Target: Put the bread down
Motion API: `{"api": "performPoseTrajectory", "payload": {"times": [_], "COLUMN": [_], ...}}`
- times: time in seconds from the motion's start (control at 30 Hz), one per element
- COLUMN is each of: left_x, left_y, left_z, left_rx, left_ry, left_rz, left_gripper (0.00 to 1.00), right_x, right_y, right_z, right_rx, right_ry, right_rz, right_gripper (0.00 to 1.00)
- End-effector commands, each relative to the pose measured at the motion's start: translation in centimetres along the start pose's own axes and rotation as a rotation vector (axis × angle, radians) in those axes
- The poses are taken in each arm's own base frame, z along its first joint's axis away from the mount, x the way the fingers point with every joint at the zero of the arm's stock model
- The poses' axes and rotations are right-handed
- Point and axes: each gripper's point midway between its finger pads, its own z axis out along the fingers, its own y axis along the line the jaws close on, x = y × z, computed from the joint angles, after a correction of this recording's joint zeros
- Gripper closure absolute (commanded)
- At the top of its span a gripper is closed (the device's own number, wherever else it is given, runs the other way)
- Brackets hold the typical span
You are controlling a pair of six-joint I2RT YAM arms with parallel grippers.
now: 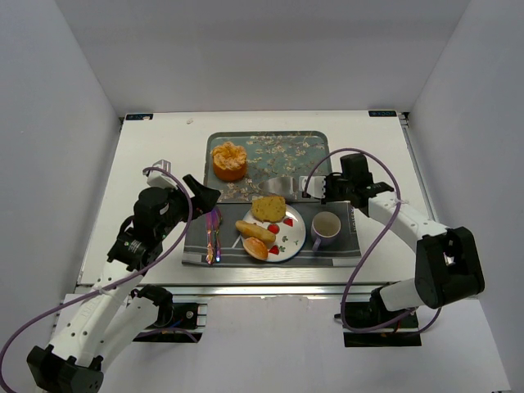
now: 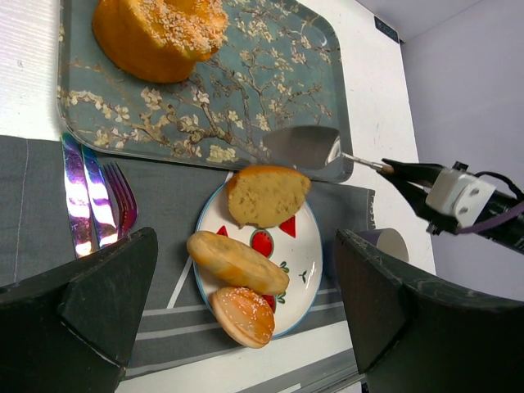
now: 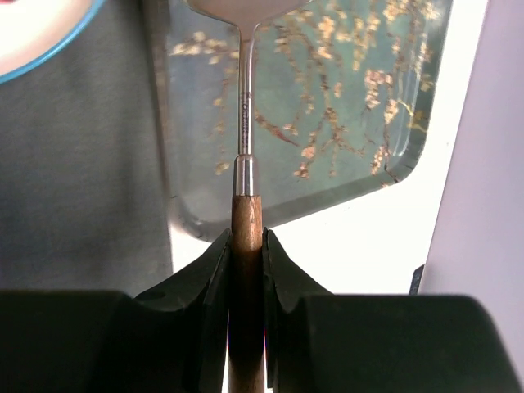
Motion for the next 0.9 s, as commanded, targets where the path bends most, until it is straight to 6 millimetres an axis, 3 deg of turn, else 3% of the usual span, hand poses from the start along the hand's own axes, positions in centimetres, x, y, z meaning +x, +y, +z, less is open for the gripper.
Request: {"api": "performPoseTrajectory", "payload": {"times": [0.0,0.23,0.33,0.4,0.43,0.5,0.6,0.73,0.87], "left_x": [-0.6,-0.6,-0.5,-0.5,-0.5,-0.6,-0.4,-0.4,-0.4], "left_y": [-0.3,-0.3,-0.2,-0.2,-0.2,-0.2,-0.2,-0.2,-0.4], "left_z": [-0.4,-0.4,-0.4,-0.5,-0.5,-0.6,-0.4,-0.2,0.1], "left_rx": [0.012,0.014,0.015,0.015,0.016,0.02,0.022,0.026,0.031], "left_ry": [-0.02,-0.022,-0.023,-0.028,-0.029,-0.033,-0.03,-0.028,-0.024], "left_rz": [0.006,0.007,0.006,0.004,0.003,0.001,-0.001,0.004,0.007], "left_gripper": [0.02,0.02,0.02,0.02,0.02,0.02,0.02,0.02,0.02], "right_x": [-1.0,0.9,2.5,4.1,5.8,7.3,11.8,16.8,18.9], "right_y": [-4.0,-4.6,-6.3,-7.3,-7.0,-6.2,-3.8,0.0,2.6], "right_z": [-0.8,-1.4,-2.3,-3.0,-3.6,-3.7,-4.4,-5.0,-4.8], "right_rx": [0.104,0.156,0.225,0.283,0.293,0.306,0.382,0.448,0.415], "right_ry": [-0.035,0.021,0.047,0.056,0.082,0.096,0.228,0.42,0.482], "right_rz": [0.087,0.234,0.412,0.634,0.732,0.924,1.153,1.31,1.367], "right_gripper": [1.0,1.0,1.0,1.0,1.0,1.0,1.0,1.0,1.0]}}
